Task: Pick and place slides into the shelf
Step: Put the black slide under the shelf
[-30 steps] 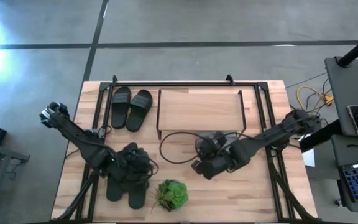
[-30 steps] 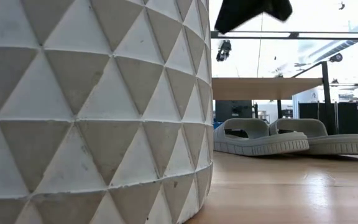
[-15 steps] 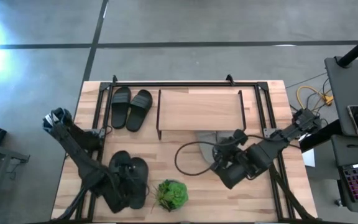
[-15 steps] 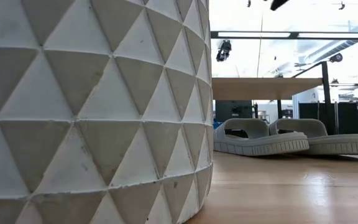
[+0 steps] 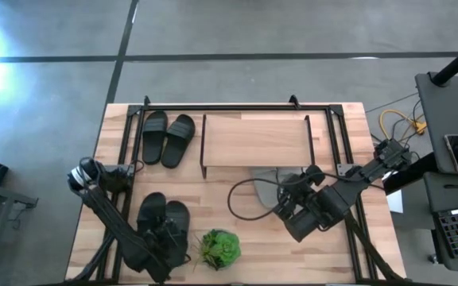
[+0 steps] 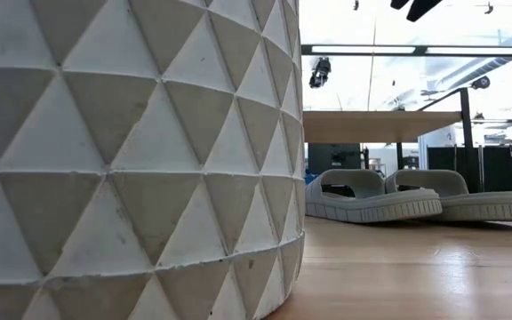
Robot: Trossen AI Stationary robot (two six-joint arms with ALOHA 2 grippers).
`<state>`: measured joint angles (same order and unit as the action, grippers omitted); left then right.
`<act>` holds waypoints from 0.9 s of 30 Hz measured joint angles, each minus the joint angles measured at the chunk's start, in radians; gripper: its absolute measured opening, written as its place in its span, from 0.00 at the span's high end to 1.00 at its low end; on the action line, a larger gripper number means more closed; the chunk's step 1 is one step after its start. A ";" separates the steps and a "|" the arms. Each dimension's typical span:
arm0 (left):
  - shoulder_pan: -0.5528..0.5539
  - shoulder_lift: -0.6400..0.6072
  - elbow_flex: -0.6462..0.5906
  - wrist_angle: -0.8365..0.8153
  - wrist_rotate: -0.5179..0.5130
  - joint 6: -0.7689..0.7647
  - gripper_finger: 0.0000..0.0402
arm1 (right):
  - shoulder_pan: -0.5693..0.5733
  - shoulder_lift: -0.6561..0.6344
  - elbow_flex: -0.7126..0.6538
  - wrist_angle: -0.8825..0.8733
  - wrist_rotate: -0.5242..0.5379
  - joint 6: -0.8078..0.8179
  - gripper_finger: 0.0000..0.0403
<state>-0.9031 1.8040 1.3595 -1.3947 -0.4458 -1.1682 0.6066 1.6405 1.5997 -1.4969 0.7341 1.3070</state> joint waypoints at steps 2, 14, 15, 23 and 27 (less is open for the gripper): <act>-0.002 0.004 0.000 0.037 0.000 0.004 0.55 | 0.000 0.000 0.000 0.000 0.000 0.002 0.43; -0.038 -0.004 -0.042 0.248 0.017 0.059 0.59 | -0.004 0.000 -0.011 -0.003 -0.001 0.002 0.43; -0.039 0.000 -0.047 0.246 0.018 0.057 0.59 | -0.005 0.000 -0.013 -0.002 -0.004 0.002 0.43; -0.032 0.021 -0.107 0.216 -0.016 0.048 0.59 | -0.005 0.000 -0.016 0.000 -0.009 0.002 0.43; -0.032 0.013 -0.101 0.181 -0.018 0.043 0.59 | -0.005 0.000 -0.017 0.001 -0.026 0.011 0.43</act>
<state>-0.9347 1.8169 1.2581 -1.2133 -0.4640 -1.1249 0.6018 1.6409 1.5829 -1.4957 0.7081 1.3177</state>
